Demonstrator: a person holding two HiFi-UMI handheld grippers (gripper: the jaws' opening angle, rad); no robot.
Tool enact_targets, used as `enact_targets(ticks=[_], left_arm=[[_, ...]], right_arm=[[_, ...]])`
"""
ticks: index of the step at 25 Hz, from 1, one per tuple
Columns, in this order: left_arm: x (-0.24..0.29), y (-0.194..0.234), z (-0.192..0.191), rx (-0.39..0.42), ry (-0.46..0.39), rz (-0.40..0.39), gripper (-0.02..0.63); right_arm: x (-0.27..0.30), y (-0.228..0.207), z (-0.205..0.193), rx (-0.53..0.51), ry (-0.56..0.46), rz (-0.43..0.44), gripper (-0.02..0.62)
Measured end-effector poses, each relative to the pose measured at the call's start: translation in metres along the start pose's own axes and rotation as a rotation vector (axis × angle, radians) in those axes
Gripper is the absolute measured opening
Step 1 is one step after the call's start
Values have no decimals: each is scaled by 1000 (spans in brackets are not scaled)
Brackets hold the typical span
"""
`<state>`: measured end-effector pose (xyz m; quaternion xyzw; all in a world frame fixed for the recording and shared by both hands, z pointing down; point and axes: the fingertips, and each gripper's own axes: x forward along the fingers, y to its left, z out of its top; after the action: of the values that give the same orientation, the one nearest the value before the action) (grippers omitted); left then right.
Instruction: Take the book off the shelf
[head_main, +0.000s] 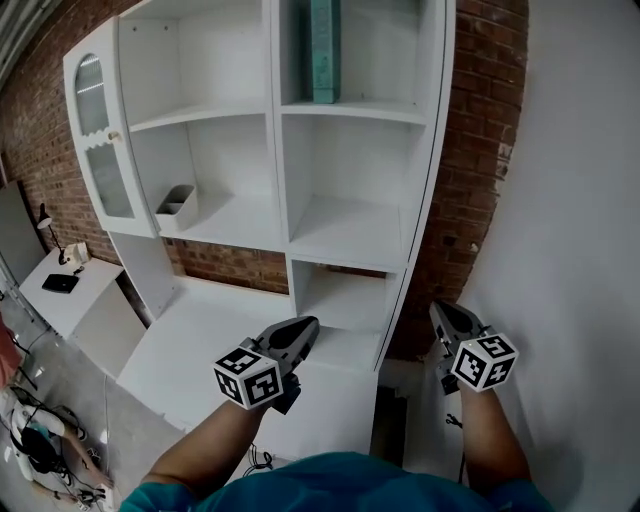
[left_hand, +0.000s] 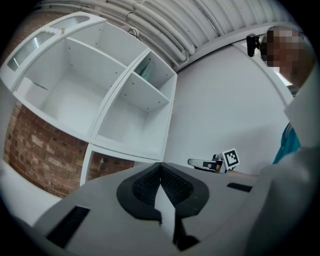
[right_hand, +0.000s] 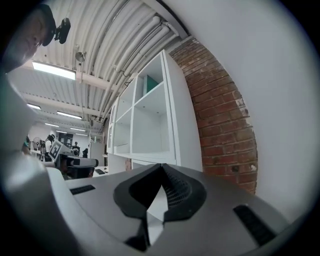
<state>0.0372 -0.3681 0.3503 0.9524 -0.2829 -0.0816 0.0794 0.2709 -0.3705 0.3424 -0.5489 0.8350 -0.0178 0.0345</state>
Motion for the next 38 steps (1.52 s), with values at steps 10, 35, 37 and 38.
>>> enact_targets(ticks=[10, 35, 37, 38], left_arm=[[34, 8, 153, 199, -80, -35, 17], [116, -11, 360, 353, -130, 44, 229], [122, -5, 377, 341, -137, 71, 250], [125, -2, 385, 338, -140, 88, 259]], right_arm=[[7, 7, 117, -45, -116, -90, 23], [34, 20, 309, -302, -240, -124, 23], [35, 21, 317, -318, -247, -126, 23], [36, 21, 320, -325, -250, -126, 23]])
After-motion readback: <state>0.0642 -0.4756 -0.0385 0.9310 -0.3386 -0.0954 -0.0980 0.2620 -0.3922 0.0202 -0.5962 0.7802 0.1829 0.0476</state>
